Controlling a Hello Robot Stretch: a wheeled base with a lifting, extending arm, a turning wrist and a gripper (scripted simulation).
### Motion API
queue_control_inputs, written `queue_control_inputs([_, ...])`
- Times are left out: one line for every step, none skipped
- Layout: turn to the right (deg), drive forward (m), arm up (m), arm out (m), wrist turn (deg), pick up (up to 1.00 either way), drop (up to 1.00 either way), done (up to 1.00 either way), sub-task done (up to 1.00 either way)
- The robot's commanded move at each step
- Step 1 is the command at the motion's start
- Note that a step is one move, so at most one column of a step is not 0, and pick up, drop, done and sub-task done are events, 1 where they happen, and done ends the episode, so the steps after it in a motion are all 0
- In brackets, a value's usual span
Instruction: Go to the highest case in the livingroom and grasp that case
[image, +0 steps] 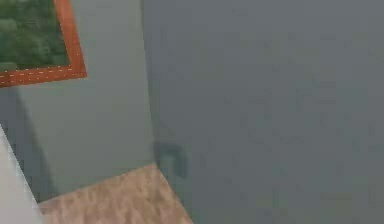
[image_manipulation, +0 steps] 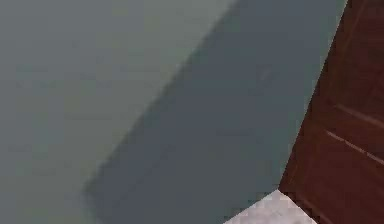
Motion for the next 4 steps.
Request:
queue_control_inputs([-45.0,0.0,0.0,0.0,0.0,0.0,0.0,0.0,0.0])
queue_control_inputs([-30.0,0.0,0.0,0.0,0.0,0.0,0.0,0.0,0.0])
queue_control_inputs([0.0,1.0,0.0,0.0,0.0,0.0,0.0,0.0,0.0])
queue_control_inputs([-3.0,0.0,0.0,0.0,0.0,0.0,0.0,0.0,0.0])
